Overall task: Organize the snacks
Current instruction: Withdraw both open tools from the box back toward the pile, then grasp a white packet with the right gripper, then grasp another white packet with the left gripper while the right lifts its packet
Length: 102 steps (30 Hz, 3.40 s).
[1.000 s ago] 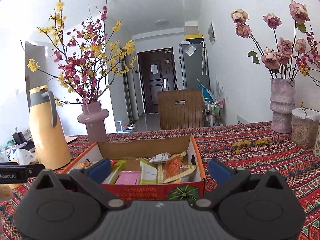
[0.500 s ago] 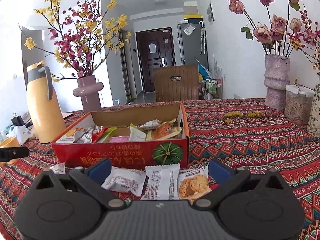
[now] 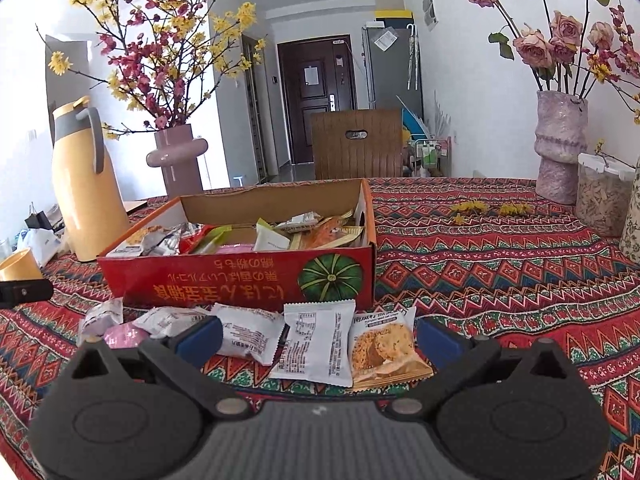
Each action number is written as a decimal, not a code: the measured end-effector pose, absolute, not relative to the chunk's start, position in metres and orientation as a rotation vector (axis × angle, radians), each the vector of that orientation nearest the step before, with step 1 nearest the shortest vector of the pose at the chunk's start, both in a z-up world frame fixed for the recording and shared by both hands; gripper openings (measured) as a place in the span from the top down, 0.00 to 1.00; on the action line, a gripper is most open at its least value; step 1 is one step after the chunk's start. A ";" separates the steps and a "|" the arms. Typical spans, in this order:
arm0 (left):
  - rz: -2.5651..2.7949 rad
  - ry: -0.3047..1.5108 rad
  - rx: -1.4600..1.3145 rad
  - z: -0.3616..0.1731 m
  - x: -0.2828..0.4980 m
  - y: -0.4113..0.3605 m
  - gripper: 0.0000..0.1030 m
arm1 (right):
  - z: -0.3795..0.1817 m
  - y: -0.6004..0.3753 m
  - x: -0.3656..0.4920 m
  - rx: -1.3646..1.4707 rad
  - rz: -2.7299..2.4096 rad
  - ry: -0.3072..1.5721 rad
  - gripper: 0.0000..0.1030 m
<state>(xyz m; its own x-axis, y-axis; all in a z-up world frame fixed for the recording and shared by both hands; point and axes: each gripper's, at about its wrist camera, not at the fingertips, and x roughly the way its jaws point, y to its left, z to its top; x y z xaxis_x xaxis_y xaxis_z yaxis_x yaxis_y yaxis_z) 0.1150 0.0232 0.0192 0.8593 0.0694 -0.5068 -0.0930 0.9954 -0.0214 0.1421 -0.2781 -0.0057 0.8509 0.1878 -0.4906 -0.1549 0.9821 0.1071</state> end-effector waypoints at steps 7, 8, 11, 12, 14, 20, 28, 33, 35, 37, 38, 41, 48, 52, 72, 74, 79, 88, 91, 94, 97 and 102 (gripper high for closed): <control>0.085 0.540 -0.047 0.016 0.118 0.024 0.00 | -0.009 -0.279 0.153 0.023 0.184 0.553 0.00; 0.085 0.541 -0.048 0.016 0.118 0.024 0.00 | -0.009 -0.279 0.155 0.017 0.184 0.558 0.00; 0.087 0.543 -0.049 0.016 0.119 0.026 0.00 | -0.010 -0.278 0.163 -0.003 0.184 0.577 0.00; 0.087 0.544 -0.050 0.016 0.120 0.026 0.00 | -0.010 -0.278 0.165 -0.009 0.184 0.581 0.00; 0.089 0.547 -0.049 0.015 0.120 0.026 0.00 | -0.011 -0.278 0.170 -0.023 0.181 0.591 0.00; 0.090 0.558 -0.048 0.013 0.124 0.026 0.00 | -0.018 -0.274 0.184 -0.058 0.171 0.625 0.00; 0.091 0.569 -0.045 0.010 0.128 0.026 0.00 | -0.028 -0.260 0.202 -0.055 0.196 0.666 0.22; 0.094 0.575 -0.050 0.008 0.129 0.029 0.00 | -0.039 -0.252 0.212 -0.050 0.204 0.714 0.40; 0.093 0.577 -0.052 0.007 0.130 0.030 0.00 | -0.043 -0.250 0.214 -0.034 0.214 0.728 0.54; 0.092 0.580 -0.053 0.006 0.131 0.030 0.00 | -0.045 -0.247 0.215 -0.034 0.219 0.731 0.54; 0.091 0.581 -0.053 0.006 0.131 0.030 0.00 | -0.046 -0.246 0.215 -0.032 0.227 0.735 0.55; 0.089 0.585 -0.051 0.005 0.131 0.030 0.00 | -0.048 -0.244 0.212 -0.034 0.244 0.734 0.58; 0.092 0.605 -0.048 0.000 0.134 0.028 0.00 | -0.048 -0.246 0.205 -0.005 0.245 0.714 0.60; 0.089 0.609 -0.040 -0.001 0.135 0.025 0.00 | -0.049 -0.251 0.207 0.017 0.239 0.709 0.59; 0.104 0.620 -0.049 -0.006 0.137 0.036 0.00 | -0.043 -0.250 0.186 0.015 0.158 0.568 0.60; 0.103 0.623 -0.041 -0.007 0.139 0.036 0.00 | -0.041 -0.251 0.182 0.024 0.145 0.543 0.60; 0.084 0.639 0.007 -0.010 0.150 0.037 0.00 | -0.041 -0.253 0.180 0.033 0.118 0.522 0.60; -0.014 0.686 0.161 -0.023 0.175 0.021 0.00 | -0.041 -0.265 0.177 0.092 0.100 0.506 0.60; -0.020 0.694 0.186 -0.029 0.183 0.015 0.00 | -0.041 -0.266 0.178 0.103 0.101 0.504 0.60; -0.005 0.696 0.175 -0.029 0.190 0.017 0.00 | -0.041 -0.266 0.178 0.107 0.107 0.501 0.60; 0.007 0.710 0.159 -0.032 0.198 0.024 0.00 | -0.041 -0.267 0.177 0.113 0.113 0.501 0.60; 0.029 0.751 0.146 -0.039 0.207 0.031 0.05 | -0.041 -0.268 0.177 0.119 0.119 0.499 0.59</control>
